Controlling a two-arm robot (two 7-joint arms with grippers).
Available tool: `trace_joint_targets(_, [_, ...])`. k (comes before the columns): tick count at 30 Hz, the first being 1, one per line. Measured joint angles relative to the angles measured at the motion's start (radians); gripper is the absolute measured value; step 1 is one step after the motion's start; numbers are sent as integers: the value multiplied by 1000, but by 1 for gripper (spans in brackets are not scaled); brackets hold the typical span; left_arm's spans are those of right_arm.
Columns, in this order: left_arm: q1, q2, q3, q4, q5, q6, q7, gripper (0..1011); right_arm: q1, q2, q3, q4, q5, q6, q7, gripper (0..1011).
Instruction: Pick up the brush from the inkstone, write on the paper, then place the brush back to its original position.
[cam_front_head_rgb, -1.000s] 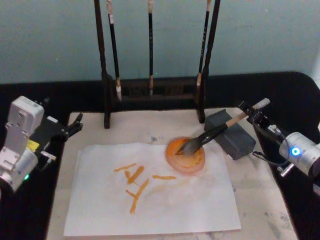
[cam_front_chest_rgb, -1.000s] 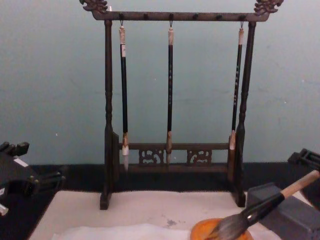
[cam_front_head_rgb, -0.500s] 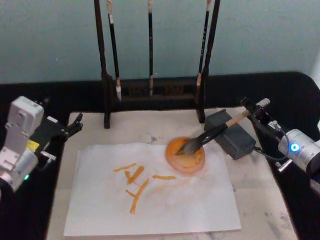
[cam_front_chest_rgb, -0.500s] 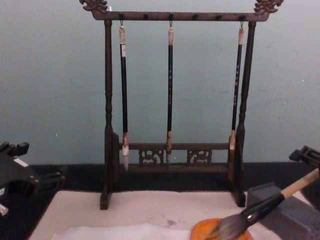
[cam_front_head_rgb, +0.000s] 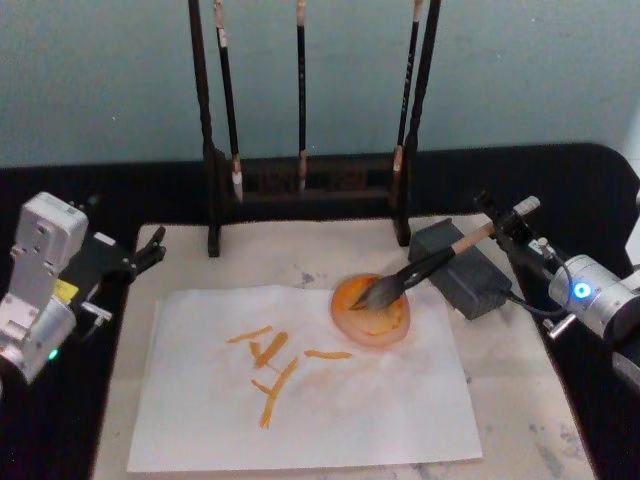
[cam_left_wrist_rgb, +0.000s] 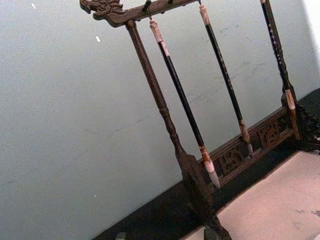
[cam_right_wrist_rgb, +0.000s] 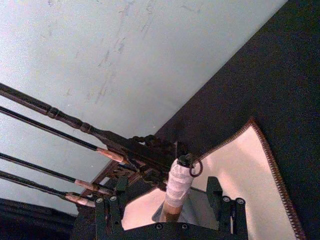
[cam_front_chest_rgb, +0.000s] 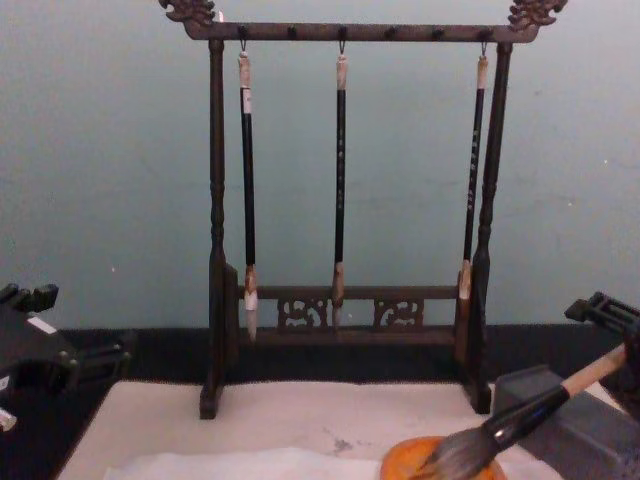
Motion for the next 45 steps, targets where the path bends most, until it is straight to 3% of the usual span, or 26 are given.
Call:
trace_joint_targets(12, [0, 0, 0, 0, 0, 0, 0, 1010, -4, 7, -23, -18, 34, -5, 8, 1000])
trace_joint_targets(33, [0, 0, 0, 0, 0, 0, 0, 1010, -5, 9, -25, -22, 35, -8, 6, 1000])
trace_joint_targets(37, [0, 0, 0, 0, 0, 0, 0, 1010, -5, 8, -25, -22, 35, -7, 6, 944])
trace_joint_targets(45, [0, 0, 0, 0, 0, 0, 0, 1010, -5, 8, -24, -21, 34, -7, 6, 704])
